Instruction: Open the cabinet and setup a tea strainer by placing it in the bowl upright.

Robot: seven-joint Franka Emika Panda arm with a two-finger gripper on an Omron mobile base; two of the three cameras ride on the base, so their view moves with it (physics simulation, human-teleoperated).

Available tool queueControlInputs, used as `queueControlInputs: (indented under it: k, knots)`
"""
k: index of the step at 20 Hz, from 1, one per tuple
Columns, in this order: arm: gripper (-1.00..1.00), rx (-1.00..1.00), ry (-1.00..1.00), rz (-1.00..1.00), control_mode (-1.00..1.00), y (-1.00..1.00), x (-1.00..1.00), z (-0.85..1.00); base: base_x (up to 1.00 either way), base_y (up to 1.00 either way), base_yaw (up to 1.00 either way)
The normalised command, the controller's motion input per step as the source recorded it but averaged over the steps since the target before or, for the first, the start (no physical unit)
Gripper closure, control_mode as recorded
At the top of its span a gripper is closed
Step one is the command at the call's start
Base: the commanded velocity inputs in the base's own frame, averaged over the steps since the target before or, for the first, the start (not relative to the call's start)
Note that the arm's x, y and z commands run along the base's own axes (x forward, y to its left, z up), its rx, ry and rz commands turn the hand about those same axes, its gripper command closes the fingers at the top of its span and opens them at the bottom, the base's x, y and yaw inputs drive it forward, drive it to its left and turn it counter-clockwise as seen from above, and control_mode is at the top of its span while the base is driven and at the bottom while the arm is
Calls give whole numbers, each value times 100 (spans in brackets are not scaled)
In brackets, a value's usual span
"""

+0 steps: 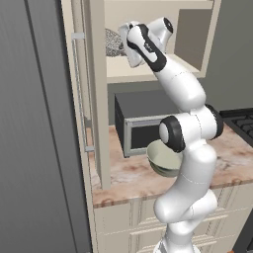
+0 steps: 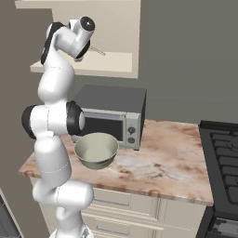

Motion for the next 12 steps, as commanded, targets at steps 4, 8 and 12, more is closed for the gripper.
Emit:
queueControlInputs:
  k: [4,8,12]
  knots:
    - [100,1,0,0,-100,0,0,-1,0,0,0]
    - [100,0,0,0,-100,0,0,0,0,0,0]
    - [100,-1,0,0,-100,-7,-7,-1,0,0,0]
